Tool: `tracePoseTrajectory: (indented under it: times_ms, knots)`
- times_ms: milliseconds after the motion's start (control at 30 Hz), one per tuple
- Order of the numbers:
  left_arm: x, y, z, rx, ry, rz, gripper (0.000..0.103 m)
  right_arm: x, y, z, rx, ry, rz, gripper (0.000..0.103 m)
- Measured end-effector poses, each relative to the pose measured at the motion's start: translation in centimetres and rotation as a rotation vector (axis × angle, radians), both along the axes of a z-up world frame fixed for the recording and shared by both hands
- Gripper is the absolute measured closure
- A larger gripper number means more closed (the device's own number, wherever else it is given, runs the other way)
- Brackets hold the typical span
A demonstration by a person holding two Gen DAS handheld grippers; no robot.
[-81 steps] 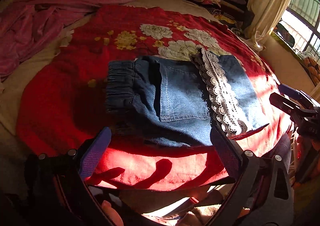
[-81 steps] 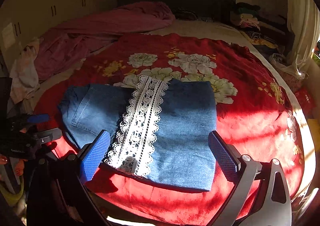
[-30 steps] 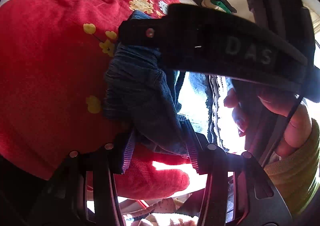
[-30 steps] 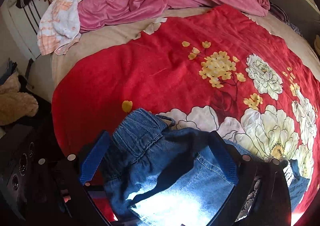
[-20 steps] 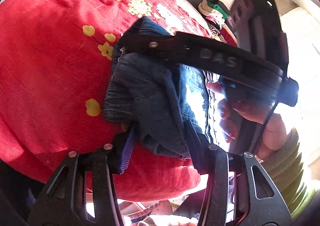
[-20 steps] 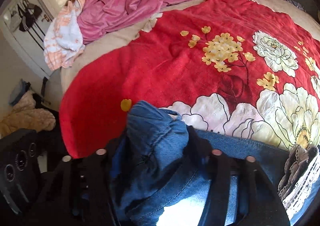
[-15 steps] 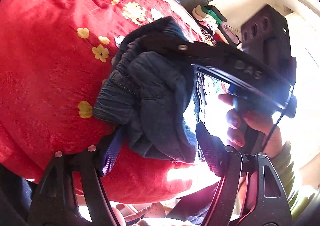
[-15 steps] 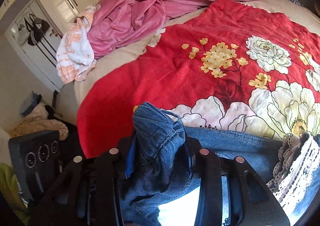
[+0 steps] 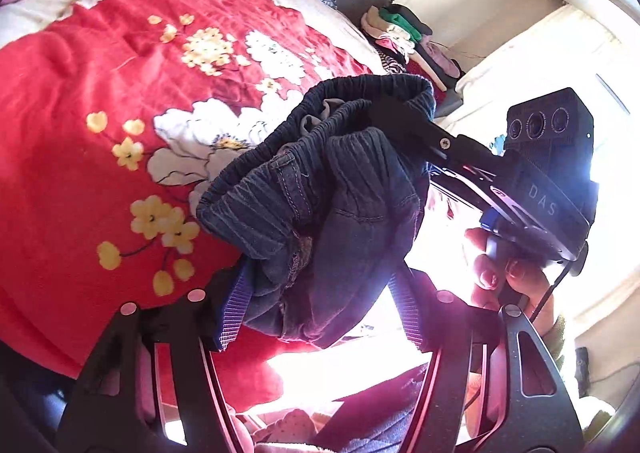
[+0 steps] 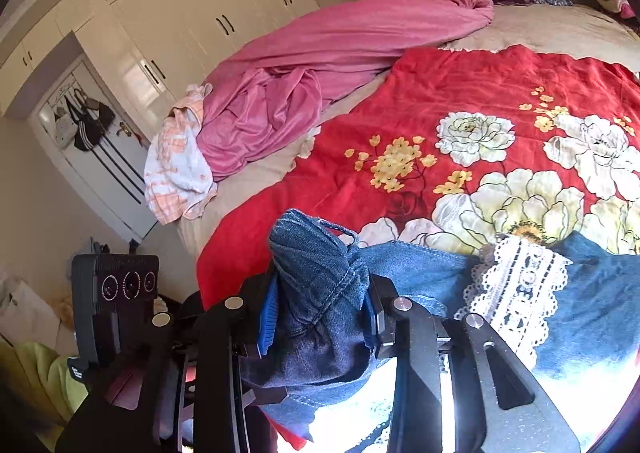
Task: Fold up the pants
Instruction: 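Fold the waistband end over onto the pants with both tools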
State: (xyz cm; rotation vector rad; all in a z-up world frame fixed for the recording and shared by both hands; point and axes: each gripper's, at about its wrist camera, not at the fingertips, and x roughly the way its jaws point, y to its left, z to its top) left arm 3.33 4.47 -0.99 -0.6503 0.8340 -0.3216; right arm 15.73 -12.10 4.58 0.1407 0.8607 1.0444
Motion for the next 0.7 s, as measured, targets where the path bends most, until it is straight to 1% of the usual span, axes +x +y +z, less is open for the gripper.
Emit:
tracePoseTrajectory:
  times_ms: [100,300,367,400,433,500,533,600,667,700]
  knots:
    - [0.8,-2.1,1.4,0.029,-0.021,-0.032,0.048,0.4,-2.6,0.3,0.026,-0.005,-0.037,0.071]
    - [2.5,-6.9,3.0,0.077,-0.050,-0.103,0.048,1.3,-7.8,0.3,0.063,-0.007,-0.112,0.070]
    - [3.0,-8.6,3.4,0.087,-0.069,-0.126,0.048,1.4,-9.6,0.3,0.064,-0.012,-0.143,0.064]
    - [2.9,-9.3,3.6,0.086,-0.080,-0.145,0.048,1.3,-10.7,0.2,0.066,-0.017,-0.175,0.051]
    - [2.9,-10.1,3.6,0.078,-0.090,-0.174,0.048,1.2,-11.9,0.2,0.071,-0.018,-0.205,0.041]
    - [2.7,-11.3,3.4,0.064,-0.110,-0.239,0.048,0.9,-14.3,-0.2,0.096,-0.012,-0.247,0.039]
    - [2.3,-11.6,3.4,0.070,-0.122,-0.247,0.048,0.7,-15.6,-0.4,0.094,-0.012,-0.275,0.039]
    - [2.0,-11.6,3.2,0.112,-0.136,-0.225,0.048,0.3,-17.4,-0.9,0.075,-0.011,-0.314,0.039]
    - [1.9,-11.3,3.1,0.128,-0.132,-0.186,0.049,-0.1,-18.6,-1.4,0.047,-0.009,-0.340,0.038]
    - [2.0,-11.1,3.2,0.149,-0.126,-0.165,0.049,-0.3,-19.0,-1.7,0.035,-0.008,-0.345,0.038]
